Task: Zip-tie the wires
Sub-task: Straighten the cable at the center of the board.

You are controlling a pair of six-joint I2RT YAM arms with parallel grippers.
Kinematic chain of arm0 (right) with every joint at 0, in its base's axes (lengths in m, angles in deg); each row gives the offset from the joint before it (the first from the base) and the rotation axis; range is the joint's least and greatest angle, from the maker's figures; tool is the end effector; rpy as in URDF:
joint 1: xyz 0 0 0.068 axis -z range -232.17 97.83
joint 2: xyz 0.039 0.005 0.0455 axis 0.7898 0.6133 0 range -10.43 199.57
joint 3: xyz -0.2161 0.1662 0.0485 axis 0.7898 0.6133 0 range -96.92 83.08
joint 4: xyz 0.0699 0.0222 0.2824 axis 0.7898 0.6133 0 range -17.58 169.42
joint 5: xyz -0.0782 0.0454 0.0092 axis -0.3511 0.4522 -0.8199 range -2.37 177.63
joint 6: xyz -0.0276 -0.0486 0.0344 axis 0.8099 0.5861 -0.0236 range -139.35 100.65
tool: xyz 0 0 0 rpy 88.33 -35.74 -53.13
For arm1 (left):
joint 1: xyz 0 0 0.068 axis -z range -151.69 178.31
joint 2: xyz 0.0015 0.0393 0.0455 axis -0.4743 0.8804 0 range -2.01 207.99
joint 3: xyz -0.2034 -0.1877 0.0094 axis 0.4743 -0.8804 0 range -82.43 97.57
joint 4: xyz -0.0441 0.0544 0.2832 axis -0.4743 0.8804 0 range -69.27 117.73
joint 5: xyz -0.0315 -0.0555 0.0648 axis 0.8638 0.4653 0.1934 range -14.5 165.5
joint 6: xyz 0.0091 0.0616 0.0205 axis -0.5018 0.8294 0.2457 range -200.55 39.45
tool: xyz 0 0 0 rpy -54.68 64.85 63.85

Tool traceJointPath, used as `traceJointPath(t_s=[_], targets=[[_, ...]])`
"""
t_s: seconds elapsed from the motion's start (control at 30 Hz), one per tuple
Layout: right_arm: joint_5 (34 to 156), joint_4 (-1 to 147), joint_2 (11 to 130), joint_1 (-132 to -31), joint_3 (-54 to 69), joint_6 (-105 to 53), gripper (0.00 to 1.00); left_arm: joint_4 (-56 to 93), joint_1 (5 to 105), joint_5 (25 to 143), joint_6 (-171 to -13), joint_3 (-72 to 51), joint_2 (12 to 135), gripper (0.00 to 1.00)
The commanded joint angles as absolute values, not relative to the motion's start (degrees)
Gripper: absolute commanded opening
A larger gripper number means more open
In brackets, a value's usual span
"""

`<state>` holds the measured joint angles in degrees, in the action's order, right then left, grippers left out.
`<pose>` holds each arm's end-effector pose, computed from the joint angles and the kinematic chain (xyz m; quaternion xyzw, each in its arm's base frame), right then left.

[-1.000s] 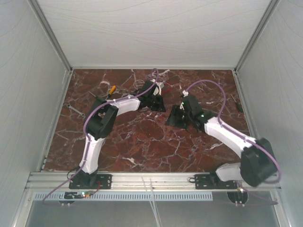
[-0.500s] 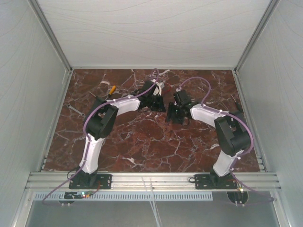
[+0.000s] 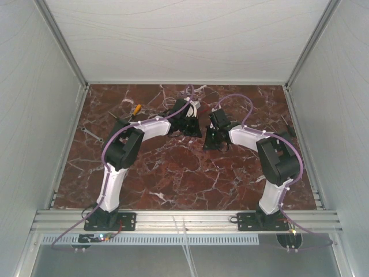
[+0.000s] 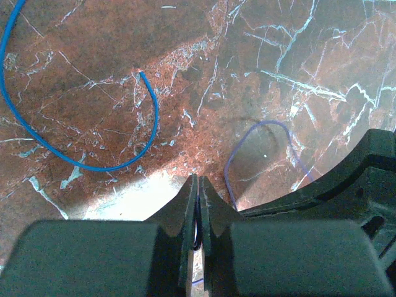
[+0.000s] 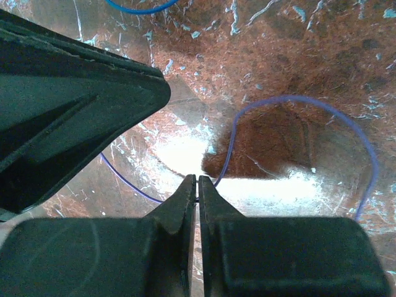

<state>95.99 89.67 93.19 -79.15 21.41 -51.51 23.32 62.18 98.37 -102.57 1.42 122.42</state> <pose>0.3471 0.1851 0.1261 0.0241 0.9614 0.1918 0.1957 0.4121 -0.3007 0.1169 0.1712 0.8865 -0.3433 0.2588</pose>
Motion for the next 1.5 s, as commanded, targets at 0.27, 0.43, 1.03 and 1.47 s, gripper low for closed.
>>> traceJointPath(t_s=[0.27,0.43,1.03,1.47], targets=[[100.07,95.83,80.72,-82.33,29.3,-50.83,0.0,25.13,60.38,97.78,-98.92,6.59,122.28,0.0],[102.96,100.42,68.82,-85.72,37.12,-53.66,0.0,27.49,60.04,97.83,-97.34,10.75,124.63,0.0],[112.99,99.04,53.8,-90.49,52.94,-56.93,0.0,24.51,62.5,102.57,-101.31,19.97,133.96,0.0],[114.52,96.95,58.49,-91.38,52.86,-56.06,0.0,25.44,62.83,101.89,-100.36,21.24,135.17,0.36]])
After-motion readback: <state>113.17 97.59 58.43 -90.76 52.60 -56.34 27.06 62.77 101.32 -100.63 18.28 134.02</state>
